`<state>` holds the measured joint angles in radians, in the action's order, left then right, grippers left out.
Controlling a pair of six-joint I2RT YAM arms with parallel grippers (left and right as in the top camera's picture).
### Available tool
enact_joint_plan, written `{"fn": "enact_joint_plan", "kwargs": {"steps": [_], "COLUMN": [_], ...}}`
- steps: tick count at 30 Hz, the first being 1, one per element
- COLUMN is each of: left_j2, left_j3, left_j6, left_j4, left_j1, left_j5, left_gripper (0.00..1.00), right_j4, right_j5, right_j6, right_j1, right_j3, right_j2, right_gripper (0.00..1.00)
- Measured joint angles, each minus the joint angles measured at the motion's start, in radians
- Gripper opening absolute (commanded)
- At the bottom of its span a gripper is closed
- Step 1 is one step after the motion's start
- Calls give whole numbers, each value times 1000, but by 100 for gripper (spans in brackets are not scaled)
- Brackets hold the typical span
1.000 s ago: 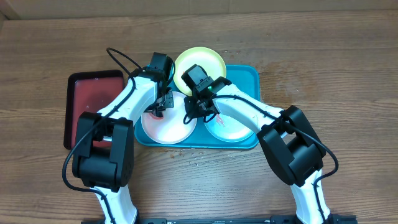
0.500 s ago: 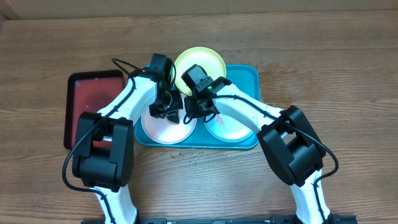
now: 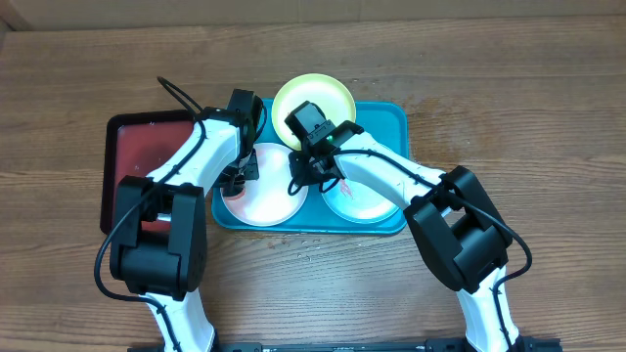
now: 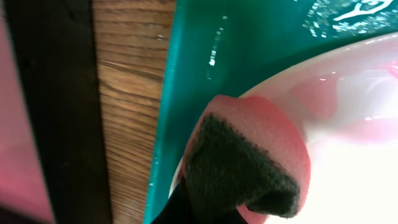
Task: Clean dirty plates on tray and stack at the side
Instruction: 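Keep scrubbing the white plate's red smear with the left-held sponge, then scrub the white plate further with the sponge while right gripper holds rim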
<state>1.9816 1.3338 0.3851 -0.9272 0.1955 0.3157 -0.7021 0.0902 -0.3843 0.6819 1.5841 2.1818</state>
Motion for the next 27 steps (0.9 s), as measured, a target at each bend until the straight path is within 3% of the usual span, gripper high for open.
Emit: {"fn": "enact_joint_plan", "kwargs": {"steps": [7, 18, 27], "left_j2": [0, 0, 0], "left_j3": [0, 0, 0], "left_j6": [0, 9, 8], "left_j4": [-13, 198, 172], "left_j1": [0, -14, -11], "left_j5": [-7, -378, -538], "left_gripper": [4, 4, 4], "right_j4": [2, 2, 2], "right_j5": [10, 10, 10], "right_j6": [0, 0, 0], "right_j1": [0, 0, 0], "right_j3": [0, 0, 0], "right_j2": [0, 1, 1], "right_gripper": [4, 4, 4]}}
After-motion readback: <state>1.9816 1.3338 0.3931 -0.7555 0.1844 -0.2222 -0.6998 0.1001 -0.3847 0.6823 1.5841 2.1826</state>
